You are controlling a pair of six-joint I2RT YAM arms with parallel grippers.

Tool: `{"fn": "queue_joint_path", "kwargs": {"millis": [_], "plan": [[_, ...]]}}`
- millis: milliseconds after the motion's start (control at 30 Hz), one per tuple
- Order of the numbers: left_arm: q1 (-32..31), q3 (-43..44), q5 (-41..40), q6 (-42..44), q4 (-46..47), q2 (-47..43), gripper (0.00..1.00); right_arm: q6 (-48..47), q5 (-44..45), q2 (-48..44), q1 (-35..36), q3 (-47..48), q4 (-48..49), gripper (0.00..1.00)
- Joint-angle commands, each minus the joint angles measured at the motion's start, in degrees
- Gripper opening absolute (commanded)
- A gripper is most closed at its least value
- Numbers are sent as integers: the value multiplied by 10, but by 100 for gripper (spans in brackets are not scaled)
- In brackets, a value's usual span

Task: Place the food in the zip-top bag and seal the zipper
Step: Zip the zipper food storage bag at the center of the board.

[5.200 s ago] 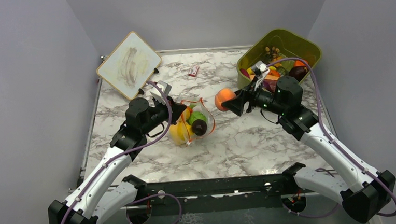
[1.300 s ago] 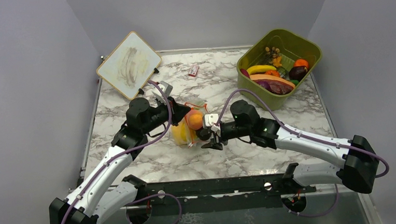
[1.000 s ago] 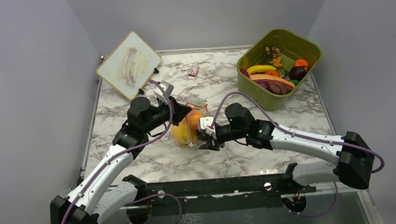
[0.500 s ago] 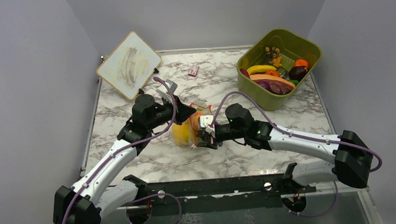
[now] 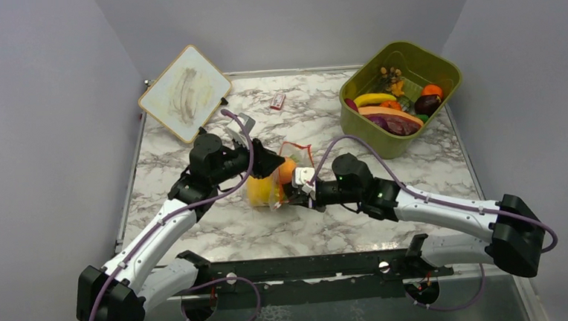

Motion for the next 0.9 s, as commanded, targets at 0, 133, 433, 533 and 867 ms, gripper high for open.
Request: {"fn": "queue_joint_path", "kwargs": {"millis": [0,133,433,533,867], "plan": [[-2,59,14,55,-16,-2,64,55,20,-29,5,6,58,1],[-2,76,12,133,-34,-43,77,112,63,-34,5,28,61,1],[-2,31,94,275,-92,-168,62,140,125,-35,5,56,26,1],[-2,-2,135,295,-81,-189,58,157,147,-44,4,63,16,1],[-2,-95,161,314,-12,-222,44,181,148,-64,4,68,10,1]]}}
